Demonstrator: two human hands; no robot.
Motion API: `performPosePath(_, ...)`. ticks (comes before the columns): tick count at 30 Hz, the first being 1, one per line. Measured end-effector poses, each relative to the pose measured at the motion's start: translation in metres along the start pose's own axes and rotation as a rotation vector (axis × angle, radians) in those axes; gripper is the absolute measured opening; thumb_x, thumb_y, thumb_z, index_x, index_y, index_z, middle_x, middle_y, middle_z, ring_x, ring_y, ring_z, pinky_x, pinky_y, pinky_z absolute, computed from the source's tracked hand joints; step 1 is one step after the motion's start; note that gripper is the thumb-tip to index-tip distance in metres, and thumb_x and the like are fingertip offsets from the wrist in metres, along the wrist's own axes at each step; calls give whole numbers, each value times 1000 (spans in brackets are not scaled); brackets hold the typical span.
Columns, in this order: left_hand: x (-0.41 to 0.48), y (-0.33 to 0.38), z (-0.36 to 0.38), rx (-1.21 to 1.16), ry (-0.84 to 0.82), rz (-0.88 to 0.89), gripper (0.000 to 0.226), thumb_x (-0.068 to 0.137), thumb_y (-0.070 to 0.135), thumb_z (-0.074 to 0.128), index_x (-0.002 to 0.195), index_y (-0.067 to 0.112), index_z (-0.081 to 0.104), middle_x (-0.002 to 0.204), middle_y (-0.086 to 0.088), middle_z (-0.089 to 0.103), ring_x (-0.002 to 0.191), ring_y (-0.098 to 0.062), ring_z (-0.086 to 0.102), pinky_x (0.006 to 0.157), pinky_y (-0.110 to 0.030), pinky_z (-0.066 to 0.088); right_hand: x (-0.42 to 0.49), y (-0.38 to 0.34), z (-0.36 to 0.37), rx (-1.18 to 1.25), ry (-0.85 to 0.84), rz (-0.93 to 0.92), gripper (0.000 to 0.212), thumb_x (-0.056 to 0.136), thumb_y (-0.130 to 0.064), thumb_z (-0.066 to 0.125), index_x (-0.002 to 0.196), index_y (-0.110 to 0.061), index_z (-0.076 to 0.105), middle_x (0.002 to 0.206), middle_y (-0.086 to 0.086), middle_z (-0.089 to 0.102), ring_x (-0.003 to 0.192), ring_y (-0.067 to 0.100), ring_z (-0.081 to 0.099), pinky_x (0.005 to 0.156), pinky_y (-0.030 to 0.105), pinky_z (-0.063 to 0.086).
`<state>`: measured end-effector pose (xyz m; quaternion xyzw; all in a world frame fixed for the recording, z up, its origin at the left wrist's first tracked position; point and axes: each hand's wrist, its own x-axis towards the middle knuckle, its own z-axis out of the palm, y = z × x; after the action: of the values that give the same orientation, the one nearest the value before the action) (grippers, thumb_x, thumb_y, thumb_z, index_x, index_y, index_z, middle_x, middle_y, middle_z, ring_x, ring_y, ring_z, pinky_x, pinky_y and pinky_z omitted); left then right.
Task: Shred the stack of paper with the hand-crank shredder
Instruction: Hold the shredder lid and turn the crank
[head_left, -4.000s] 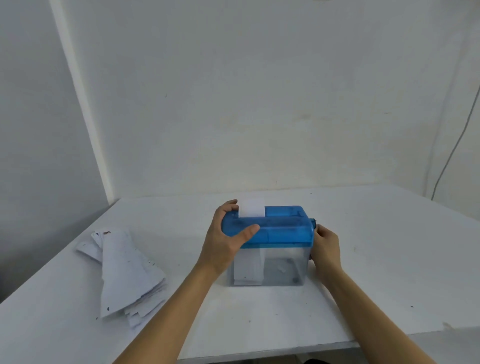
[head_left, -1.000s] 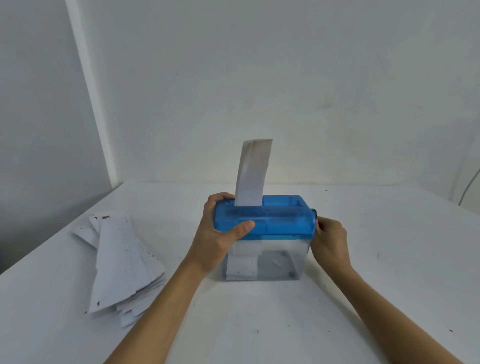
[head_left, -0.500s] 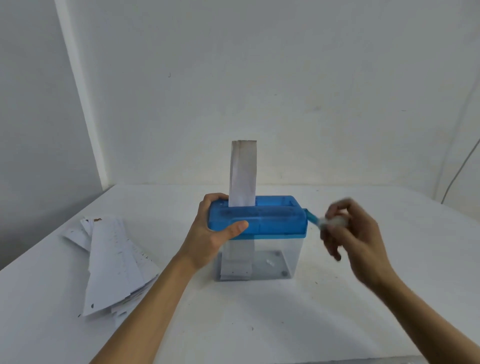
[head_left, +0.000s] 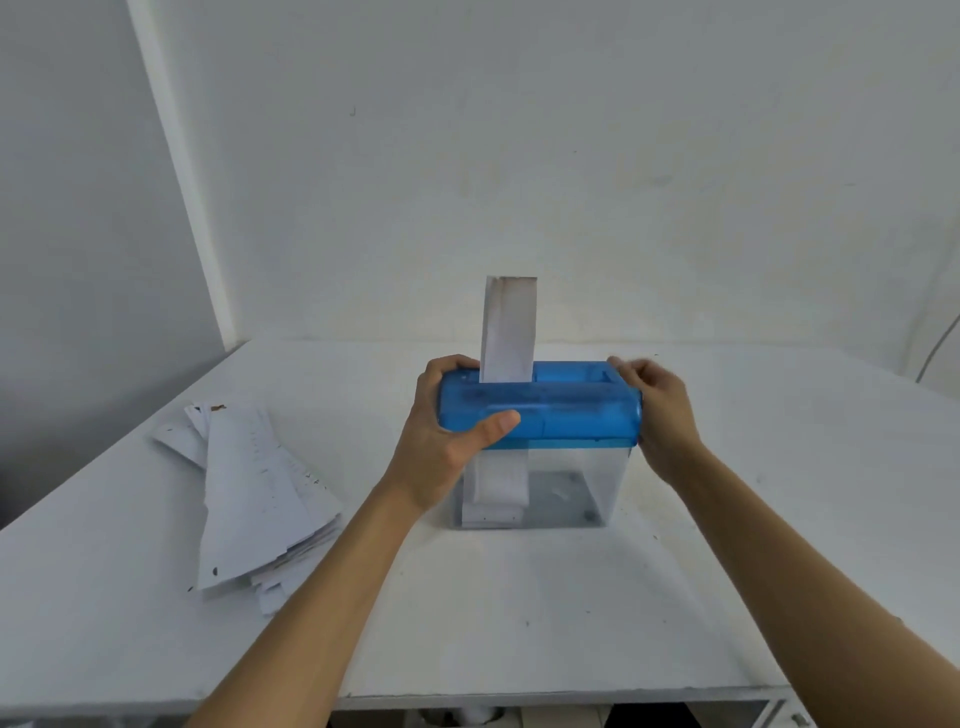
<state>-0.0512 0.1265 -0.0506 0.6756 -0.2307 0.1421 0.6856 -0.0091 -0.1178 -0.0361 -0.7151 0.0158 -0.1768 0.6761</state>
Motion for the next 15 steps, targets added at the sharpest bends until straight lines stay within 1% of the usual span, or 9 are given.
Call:
performPosePath(1,0,-1,1,-6,7,-3,67,74,39,84,127,20,48,130,-8,54,116,-18,62,86,-25,56,-6,14,0,-50,0,35,28,100,-23,61,102,5,61,85,15,68,75,25,61,66,38,55)
performPosePath(3,-1,-3,1,0,32,6,71,71,45,84,128,21,48,132,-11,53,118,-23,61,89,-30,57,-18,32,-1,-145,12,75,28,100,-21,56,102,6,64,82,20,68,68,24,57,59,35,51)
performPosePath(5,-2,-5,1,25,37,6,71,71,46,84,128,22,49,133,-12,52,120,-26,60,94,-37,57,-28,33,-4,-269,34,83,34,100,-26,54,91,5,65,70,13,63,59,18,51,53,29,44)
performPosePath(7,-1,-8,0,41,51,-1,70,71,48,85,127,25,50,134,-10,52,121,-26,59,99,-44,55,-39,25,-10,-380,14,61,40,102,-29,52,76,-2,63,63,6,60,54,15,49,52,25,43)
performPosePath(8,-1,-8,0,46,53,-3,70,71,49,86,126,26,50,134,-10,52,121,-26,59,100,-47,54,-45,20,-14,-423,-7,49,44,104,-33,50,72,-4,62,61,4,60,53,14,49,53,25,44)
performPosePath(10,-1,-7,0,52,54,-1,70,71,50,85,126,26,49,134,-9,52,121,-25,59,100,-47,55,-60,8,-24,-505,-50,-1,53,104,-40,46,68,-6,62,57,4,60,48,13,51,52,25,45)
performPosePath(12,-2,-5,1,53,43,-10,71,71,49,84,127,24,49,134,-9,51,120,-24,60,97,-42,57,-75,-7,-35,-520,-93,-78,59,105,-43,44,60,-6,59,50,3,58,43,12,49,49,23,43)
performPosePath(13,-2,-4,2,57,40,-14,72,70,49,84,128,23,48,134,-9,51,120,-23,60,96,-40,57,-81,-16,-42,-480,-135,-111,59,105,-41,45,58,-7,57,48,3,57,42,13,48,48,23,41)
performPosePath(15,-3,-3,2,64,33,-18,73,70,49,84,128,23,48,134,-8,52,119,-22,60,94,-36,57,-83,-38,-55,-328,-261,-184,51,105,-30,49,58,-11,58,51,6,54,47,18,47,51,28,38)
